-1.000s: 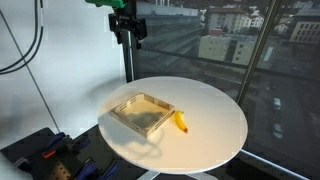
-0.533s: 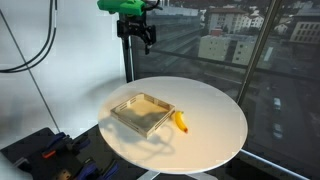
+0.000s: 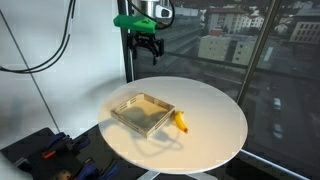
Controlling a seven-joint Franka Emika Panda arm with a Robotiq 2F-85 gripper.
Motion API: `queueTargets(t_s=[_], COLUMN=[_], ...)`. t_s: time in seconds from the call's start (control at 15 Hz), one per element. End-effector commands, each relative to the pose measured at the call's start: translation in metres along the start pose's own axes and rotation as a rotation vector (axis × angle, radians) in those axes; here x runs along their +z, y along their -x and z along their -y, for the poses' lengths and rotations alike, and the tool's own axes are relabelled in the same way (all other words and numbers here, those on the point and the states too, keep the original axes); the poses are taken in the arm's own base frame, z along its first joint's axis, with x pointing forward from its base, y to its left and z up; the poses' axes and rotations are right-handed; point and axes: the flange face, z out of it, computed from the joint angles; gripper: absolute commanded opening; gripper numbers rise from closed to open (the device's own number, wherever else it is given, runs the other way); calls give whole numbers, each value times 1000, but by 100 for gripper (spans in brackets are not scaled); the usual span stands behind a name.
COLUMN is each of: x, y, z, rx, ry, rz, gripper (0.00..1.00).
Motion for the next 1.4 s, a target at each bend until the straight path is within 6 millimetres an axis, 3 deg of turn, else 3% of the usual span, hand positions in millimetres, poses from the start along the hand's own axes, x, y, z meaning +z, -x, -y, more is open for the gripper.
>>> queueTargets(t_s=[0.0, 0.53, 1.33], x=[2, 32, 81], y=[-23, -57, -70], z=[-25, -62, -116], rx=[17, 90, 149], ry=[-5, -6, 29], rz=[-41, -64, -33], gripper=[100, 100, 100])
